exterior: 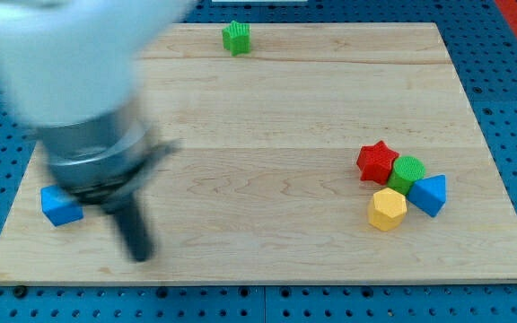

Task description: Push the blue cube towards the center

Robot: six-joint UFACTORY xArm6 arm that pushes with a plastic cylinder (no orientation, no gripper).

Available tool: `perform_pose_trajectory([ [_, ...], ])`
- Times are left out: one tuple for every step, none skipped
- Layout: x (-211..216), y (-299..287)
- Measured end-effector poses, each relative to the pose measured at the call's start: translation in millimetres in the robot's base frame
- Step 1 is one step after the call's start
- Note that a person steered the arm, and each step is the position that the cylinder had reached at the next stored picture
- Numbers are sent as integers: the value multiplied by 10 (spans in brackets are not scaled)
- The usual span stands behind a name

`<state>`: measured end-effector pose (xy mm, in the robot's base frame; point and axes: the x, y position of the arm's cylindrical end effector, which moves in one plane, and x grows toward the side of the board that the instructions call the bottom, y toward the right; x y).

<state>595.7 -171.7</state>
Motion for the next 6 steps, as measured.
perform_pose_trajectory([
  [33,-1161],
  [-218,-1233],
  [-517,-813],
  [-755,-469],
  [-962,-256],
  [-1069,142],
])
